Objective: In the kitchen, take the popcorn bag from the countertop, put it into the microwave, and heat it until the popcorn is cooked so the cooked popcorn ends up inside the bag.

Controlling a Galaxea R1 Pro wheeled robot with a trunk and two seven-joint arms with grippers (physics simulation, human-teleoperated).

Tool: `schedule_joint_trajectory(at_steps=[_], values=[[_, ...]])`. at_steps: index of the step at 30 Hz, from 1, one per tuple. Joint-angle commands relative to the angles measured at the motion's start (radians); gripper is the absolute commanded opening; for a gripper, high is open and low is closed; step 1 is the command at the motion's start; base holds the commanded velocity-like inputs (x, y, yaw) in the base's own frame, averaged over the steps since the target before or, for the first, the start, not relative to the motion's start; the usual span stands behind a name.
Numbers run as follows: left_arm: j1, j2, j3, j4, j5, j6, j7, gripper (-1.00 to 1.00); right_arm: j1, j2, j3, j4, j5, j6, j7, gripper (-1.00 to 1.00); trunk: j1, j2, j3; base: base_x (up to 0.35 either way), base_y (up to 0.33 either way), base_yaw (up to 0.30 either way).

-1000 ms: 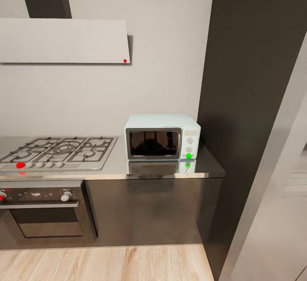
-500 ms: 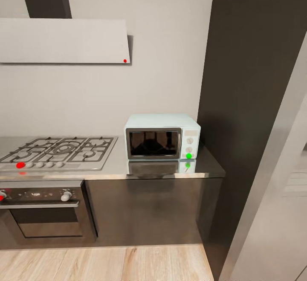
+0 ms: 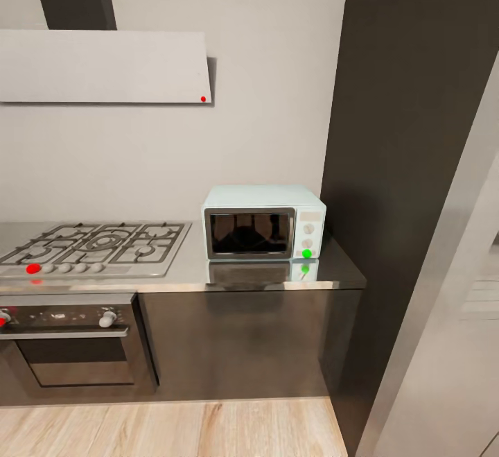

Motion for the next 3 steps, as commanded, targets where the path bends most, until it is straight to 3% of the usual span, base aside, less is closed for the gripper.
schedule_joint_trajectory(at_steps=[1, 3], values=[[-0.001, 0.0, -0.008, 0.001, 0.01, -0.003, -0.004, 1.0, -0.001, 0.0, -0.008, 0.002, 0.01, -0.005, -0.002, -1.0, 0.0, -0.001, -0.001, 0.0, 0.0, 0.0], [-0.001, 0.0, -0.008, 0.001, 0.01, -0.003, -0.004, 1.0, -0.001, 0.0, -0.008, 0.003, 0.01, -0.005, -0.002, -1.0, 0.0, -0.001, -0.001, 0.0, 0.0, 0.0]])
